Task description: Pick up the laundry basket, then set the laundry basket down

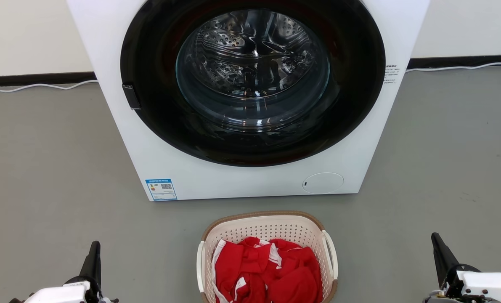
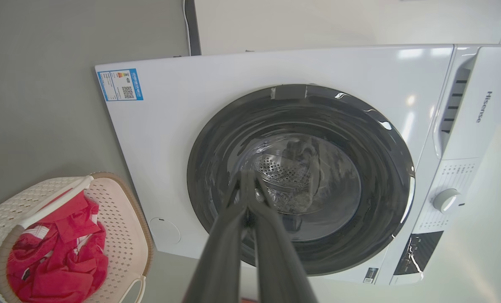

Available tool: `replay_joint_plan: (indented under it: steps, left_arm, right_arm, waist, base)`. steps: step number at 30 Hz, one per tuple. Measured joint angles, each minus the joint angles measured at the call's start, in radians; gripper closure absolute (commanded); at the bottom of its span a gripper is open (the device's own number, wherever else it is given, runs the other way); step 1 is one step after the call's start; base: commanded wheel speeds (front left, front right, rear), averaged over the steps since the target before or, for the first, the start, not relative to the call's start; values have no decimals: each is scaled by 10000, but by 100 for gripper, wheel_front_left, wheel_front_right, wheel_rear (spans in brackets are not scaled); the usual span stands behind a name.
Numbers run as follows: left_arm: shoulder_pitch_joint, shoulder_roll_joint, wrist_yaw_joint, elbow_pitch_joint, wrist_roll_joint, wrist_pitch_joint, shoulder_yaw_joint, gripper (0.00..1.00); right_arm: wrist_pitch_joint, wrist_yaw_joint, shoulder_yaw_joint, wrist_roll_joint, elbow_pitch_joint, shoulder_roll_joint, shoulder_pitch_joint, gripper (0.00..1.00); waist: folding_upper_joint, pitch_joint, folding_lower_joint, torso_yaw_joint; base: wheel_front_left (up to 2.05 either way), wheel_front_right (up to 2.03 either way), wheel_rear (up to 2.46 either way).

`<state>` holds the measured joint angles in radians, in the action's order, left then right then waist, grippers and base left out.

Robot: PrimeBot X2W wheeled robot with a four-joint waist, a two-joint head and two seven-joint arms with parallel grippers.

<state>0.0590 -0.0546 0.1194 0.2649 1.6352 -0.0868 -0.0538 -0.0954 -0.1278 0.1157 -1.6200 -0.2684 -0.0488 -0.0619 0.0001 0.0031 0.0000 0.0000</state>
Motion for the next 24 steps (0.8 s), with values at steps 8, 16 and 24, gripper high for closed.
replay_joint_plan:
  steps: [8, 16, 24]
  left_arm:
    - [0, 15, 0, 2, -13, -10, -25, 100]
    - [0, 27, 0, 2, -15, -54, -56, 100]
    - [0, 42, 0, 2, -75, -73, -73, 100]
  right_arm:
    - [0, 0, 12, 2, 0, 2, 0, 100]
    - [-2, 0, 23, 2, -2, 8, -1, 100]
    - [-2, 0, 35, 2, -2, 15, -2, 100]
  waist:
    - [0, 0, 0, 0]
    - [0, 0, 0, 0]
    - [0, 0, 0, 0]
  base:
    - [0, 0, 0]
    - [0, 0, 0]
    - [0, 0, 0]
